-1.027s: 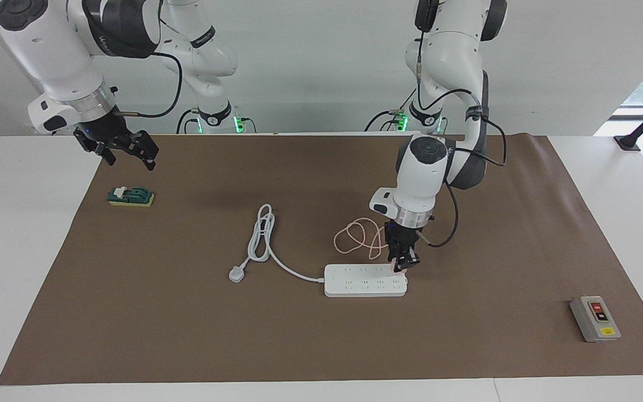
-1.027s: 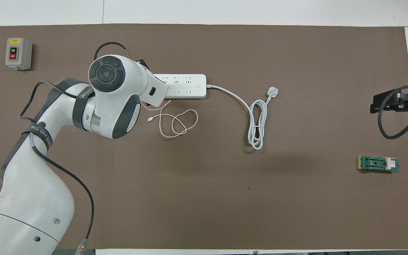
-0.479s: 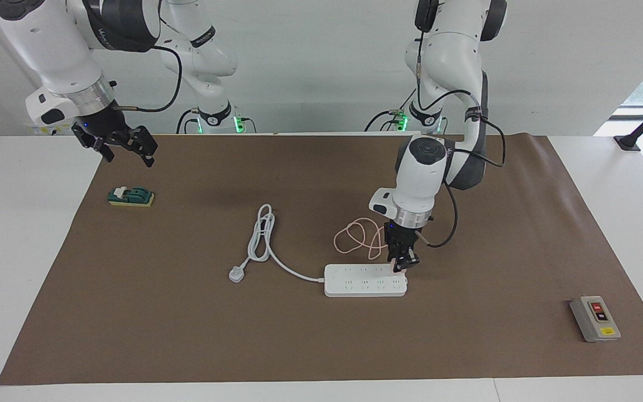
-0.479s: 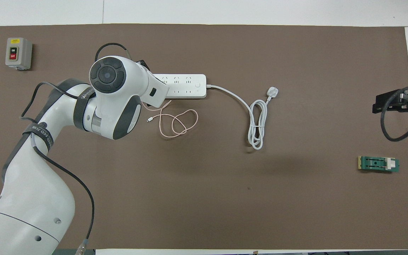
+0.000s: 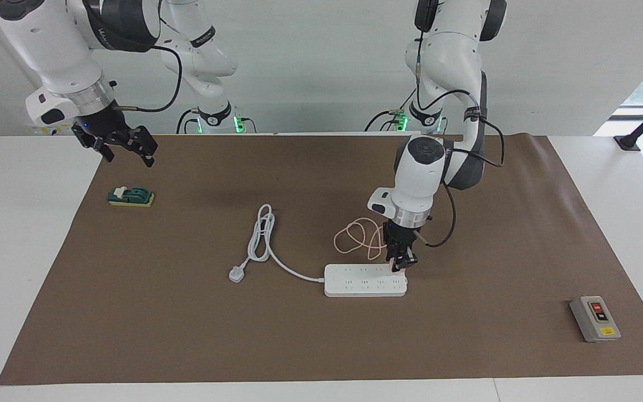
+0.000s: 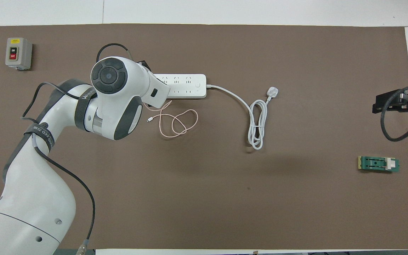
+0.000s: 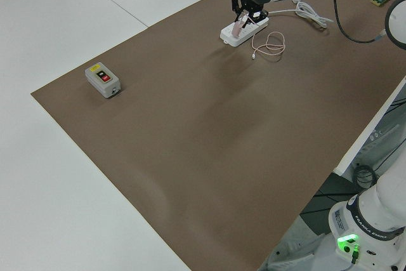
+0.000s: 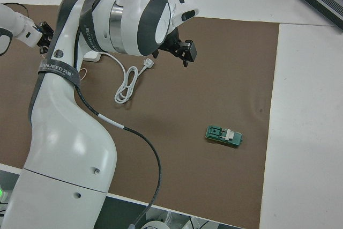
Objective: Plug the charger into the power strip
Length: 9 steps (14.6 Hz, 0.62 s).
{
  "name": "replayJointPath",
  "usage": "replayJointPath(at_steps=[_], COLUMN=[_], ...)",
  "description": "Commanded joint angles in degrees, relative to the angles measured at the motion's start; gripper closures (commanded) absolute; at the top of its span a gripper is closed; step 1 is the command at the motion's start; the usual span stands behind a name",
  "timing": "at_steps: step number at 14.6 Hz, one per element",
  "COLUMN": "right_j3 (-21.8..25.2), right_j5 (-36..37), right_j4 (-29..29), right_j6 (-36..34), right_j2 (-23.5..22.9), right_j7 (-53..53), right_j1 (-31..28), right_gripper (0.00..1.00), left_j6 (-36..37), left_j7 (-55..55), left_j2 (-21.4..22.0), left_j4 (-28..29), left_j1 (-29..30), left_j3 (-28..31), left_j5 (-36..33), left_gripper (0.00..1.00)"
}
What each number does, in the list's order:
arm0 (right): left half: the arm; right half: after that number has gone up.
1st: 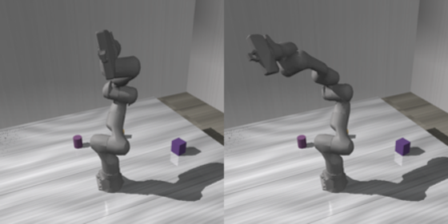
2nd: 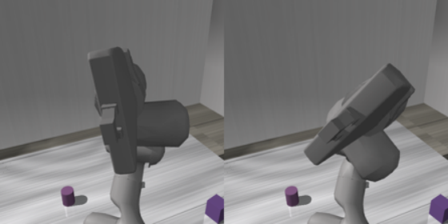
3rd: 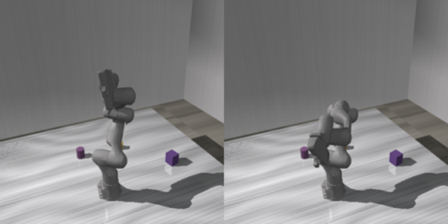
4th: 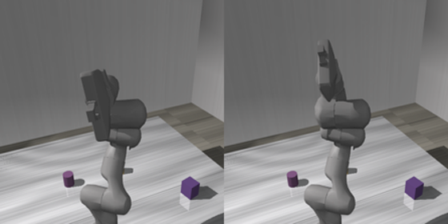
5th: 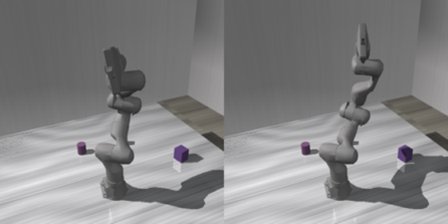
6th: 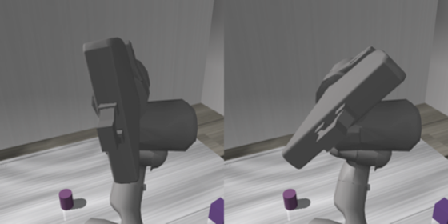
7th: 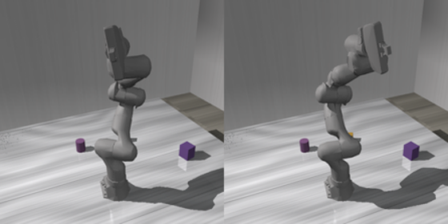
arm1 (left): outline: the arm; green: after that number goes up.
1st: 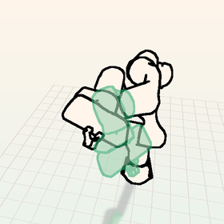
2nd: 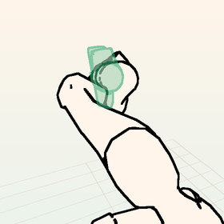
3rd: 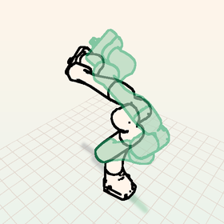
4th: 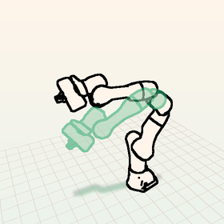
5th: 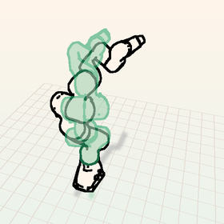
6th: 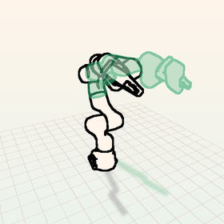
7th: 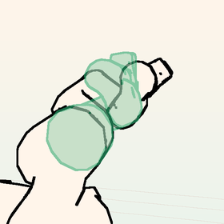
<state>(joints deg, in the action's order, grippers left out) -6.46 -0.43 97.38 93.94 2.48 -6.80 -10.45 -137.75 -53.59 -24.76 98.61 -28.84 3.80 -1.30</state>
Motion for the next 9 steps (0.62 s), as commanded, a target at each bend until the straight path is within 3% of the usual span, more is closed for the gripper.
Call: replayJointPath(at_steps=[1,9], right_j3=[-0.4,-0.4], right_j5=[1.0,1.0], right_j4=[-0.1,-0.1], right_j6=[-1.0,-1.0], right_j2=[0.4,0.4], right_j7=[0.7,0.7], right_j1=[-0.5,-0.5], right_gripper=[0.0,0.0], left_j6=[-2.0,-3.7], left_j7=[0.4,-2.1], left_j2=[0.6,0.8], left_j4=[3.0,4.1], left_j1=[-0.2,0.4], left_j3=[0.0,0.0], left_j5=[-1.2,-1.2], left_gripper=[1.0,1.0])
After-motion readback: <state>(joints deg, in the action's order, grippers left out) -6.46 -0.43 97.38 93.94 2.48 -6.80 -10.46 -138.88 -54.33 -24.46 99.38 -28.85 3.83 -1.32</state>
